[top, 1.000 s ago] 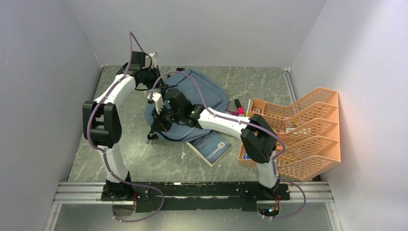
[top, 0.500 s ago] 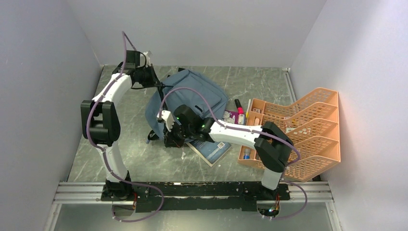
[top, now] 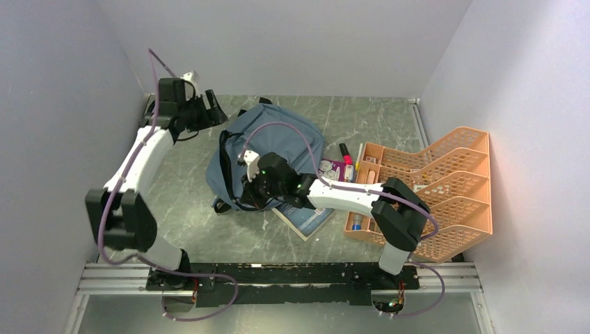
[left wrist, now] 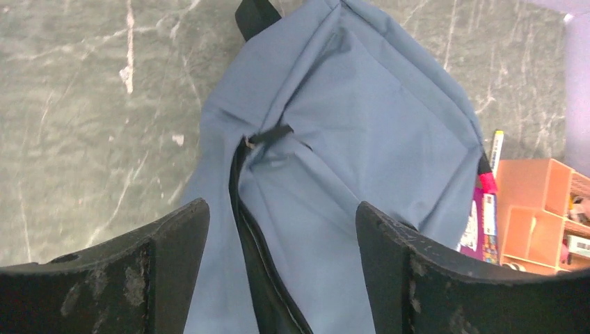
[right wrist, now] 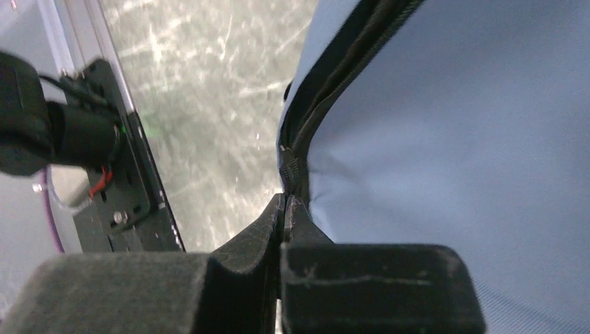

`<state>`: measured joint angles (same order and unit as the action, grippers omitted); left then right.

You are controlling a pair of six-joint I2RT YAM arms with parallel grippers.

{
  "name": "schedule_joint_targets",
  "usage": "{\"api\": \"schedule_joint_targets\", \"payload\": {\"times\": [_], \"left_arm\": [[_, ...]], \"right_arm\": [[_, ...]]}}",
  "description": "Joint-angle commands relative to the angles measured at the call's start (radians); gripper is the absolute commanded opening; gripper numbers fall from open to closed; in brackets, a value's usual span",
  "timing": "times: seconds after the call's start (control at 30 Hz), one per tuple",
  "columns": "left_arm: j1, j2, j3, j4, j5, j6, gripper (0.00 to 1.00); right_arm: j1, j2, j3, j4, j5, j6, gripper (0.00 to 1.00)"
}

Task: Pack the student bag
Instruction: Unzip the student bag at the center of the board.

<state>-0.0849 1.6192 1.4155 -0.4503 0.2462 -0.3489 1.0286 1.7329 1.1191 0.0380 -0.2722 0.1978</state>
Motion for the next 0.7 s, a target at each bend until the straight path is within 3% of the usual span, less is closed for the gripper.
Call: {"api": "schedule_joint_targets", "payload": {"times": [0.0, 0.13, 0.4, 0.67], "left_arm": [[0.008, -0.180, -0.134, -0.055, -0.098, -0.080, 0.81], [0.008, -0.318, -0.284, -0.142, -0.162, -0.140, 0.81], [0.008, -0.554, -0.552, -0.166, -0.118, -0.272, 0.73], [0.008, -0.572, -0.623, -0.111, -0.122, -0.317, 0.70]], "right_arm": [[-0.033, -0.019, -0.007, 0.166, 0.035, 0.104, 0.00], [-0.062, 0.003, 0.013, 0.199, -0.010, 0.131, 0.00], [-0.074, 0.031, 0.040, 0.204, -0.049, 0.129, 0.00], [-0.076, 0.043, 0.042, 0.209, -0.072, 0.133, 0.00]]}}
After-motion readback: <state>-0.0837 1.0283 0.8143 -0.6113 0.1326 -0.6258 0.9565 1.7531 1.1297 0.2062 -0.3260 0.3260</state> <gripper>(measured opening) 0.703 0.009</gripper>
